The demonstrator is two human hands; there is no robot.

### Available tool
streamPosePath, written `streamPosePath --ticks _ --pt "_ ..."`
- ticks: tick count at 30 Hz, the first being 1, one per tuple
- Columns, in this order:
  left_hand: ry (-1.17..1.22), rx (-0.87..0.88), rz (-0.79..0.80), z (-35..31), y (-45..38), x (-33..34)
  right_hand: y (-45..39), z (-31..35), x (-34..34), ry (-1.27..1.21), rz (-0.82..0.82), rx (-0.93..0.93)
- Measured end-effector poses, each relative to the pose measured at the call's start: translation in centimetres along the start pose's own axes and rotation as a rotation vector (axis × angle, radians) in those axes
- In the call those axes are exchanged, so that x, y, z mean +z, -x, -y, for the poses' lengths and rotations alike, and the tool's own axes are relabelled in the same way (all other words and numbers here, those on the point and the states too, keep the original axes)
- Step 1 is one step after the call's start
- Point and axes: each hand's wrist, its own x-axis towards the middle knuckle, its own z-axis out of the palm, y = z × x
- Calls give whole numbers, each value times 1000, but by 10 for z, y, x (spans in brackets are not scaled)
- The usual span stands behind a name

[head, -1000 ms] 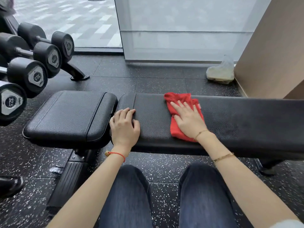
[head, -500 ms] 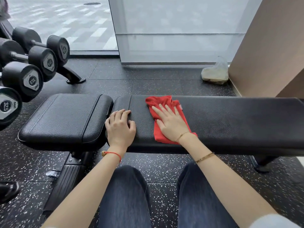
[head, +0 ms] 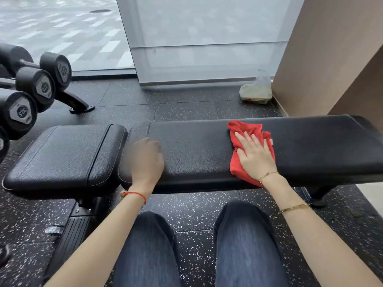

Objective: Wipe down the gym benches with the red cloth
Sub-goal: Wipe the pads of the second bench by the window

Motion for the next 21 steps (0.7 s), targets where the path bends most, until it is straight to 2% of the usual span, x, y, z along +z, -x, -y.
streamPosePath --ticks 4,7,17,19,21 --pt "43 82 36 -28 3 11 -27 -8 -4 12 20 145" --pt "53 122 65 -45 5 18 -47 3 -4 23 66 167" --pt "-15 140 44 -50 9 29 -40 76 19 11 108 -214" --pt "-9 144 32 -49 9 30 -28 77 18 -59 133 -298" --pt "0 143 15 -48 10 32 -19 74 11 -237 99 -321"
